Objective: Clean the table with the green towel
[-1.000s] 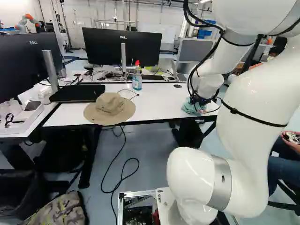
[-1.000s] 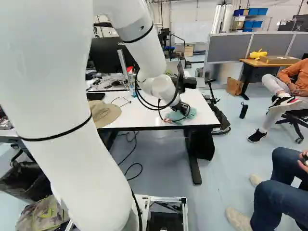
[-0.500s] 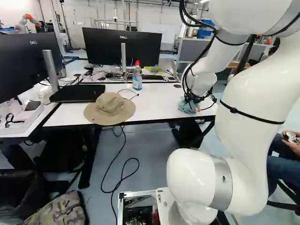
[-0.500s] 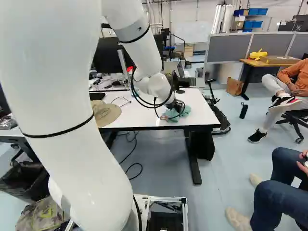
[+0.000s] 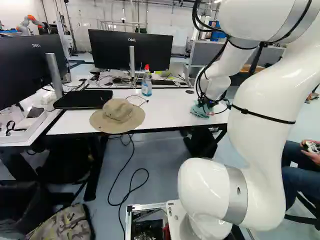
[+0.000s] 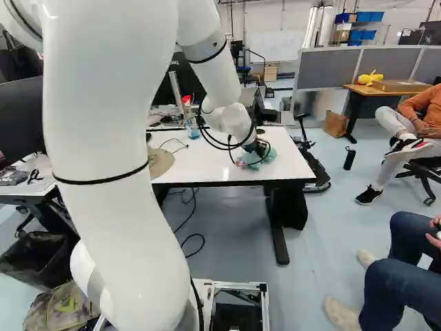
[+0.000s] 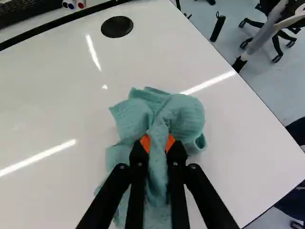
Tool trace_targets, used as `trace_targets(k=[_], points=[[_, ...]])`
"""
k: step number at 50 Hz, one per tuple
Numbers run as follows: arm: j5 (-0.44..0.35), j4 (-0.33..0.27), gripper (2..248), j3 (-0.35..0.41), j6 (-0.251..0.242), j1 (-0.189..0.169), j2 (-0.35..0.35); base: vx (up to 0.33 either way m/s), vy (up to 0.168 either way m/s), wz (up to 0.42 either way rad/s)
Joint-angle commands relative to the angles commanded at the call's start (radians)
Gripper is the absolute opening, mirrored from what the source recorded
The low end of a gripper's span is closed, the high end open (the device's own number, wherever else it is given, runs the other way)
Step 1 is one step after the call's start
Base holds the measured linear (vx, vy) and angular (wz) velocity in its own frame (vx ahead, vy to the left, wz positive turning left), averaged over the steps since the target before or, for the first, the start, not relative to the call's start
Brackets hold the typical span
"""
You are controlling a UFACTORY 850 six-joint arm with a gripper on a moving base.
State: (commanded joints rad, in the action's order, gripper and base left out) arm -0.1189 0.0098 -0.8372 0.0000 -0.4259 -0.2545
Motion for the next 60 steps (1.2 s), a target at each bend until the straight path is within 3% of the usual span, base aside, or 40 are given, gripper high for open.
trace_targets(k=[6,36,60], points=[[0.000,0.000,53,-0.010,0.000,-0.016,-0.009,0.000,0.000,0.000],[0.000,0.000,53,-0.001,0.000,-0.014,0.025,0.000,0.000,0.000],[0.069,0.018,53,0.008,0.000,0.048,0.090,0.000,0.000,0.000]])
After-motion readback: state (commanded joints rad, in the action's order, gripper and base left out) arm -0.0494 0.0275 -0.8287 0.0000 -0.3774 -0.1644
